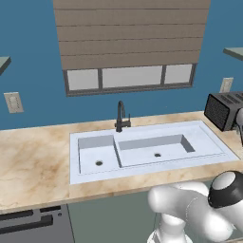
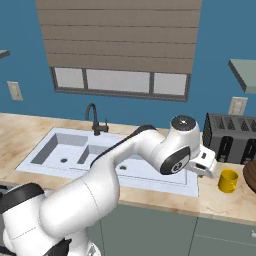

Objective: Pick the mug and place it in the sink. Pick the bowl and place it in the open cabinet and then close the cabinet.

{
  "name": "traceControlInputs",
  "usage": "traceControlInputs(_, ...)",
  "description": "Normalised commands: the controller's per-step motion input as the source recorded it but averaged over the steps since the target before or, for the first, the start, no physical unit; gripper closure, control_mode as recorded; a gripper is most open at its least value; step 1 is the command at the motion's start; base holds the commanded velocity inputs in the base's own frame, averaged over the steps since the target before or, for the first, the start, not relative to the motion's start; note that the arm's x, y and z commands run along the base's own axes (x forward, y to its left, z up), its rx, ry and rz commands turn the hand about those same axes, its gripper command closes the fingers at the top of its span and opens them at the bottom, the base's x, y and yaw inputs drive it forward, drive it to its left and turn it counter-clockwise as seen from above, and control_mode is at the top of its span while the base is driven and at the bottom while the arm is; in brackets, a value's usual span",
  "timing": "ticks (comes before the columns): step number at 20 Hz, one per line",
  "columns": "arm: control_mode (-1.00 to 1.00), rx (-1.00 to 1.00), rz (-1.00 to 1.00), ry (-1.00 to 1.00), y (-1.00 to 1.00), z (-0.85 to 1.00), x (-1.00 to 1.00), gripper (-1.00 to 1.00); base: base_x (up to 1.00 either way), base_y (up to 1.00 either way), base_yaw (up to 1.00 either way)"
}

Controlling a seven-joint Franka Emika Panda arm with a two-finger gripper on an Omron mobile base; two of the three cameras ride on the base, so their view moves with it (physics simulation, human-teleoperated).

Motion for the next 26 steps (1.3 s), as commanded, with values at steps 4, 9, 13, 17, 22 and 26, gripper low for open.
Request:
traceControlInputs(4,-1.00,0.00,-0.15,0.00,-0.64,-0.55,0.03,-1.00,0.00,0.00,0.00)
traceControlInputs(9,-1.00,0.01,-0.04,0.04,-0.73,-0.36,0.54,-1.00,0.00,0.00,0.00)
traceControlInputs(13,-1.00,0.03,-0.04,0.04,-0.88,-0.33,0.39,-1.00,0.00,0.00,0.00)
traceControlInputs(17,-1.00,0.06,-0.01,0.00,-0.81,-0.14,0.18,-1.00,0.00,0.00,0.00)
traceControlInputs(22,-1.00,0.01,0.00,0.00,-0.33,-0.04,0.02,-1.00,0.00,0.00,0.00)
traceControlInputs(26,-1.00,0.04,0.00,0.00,-0.46,-0.14,0.01,-1.00,0.00,0.00,0.00)
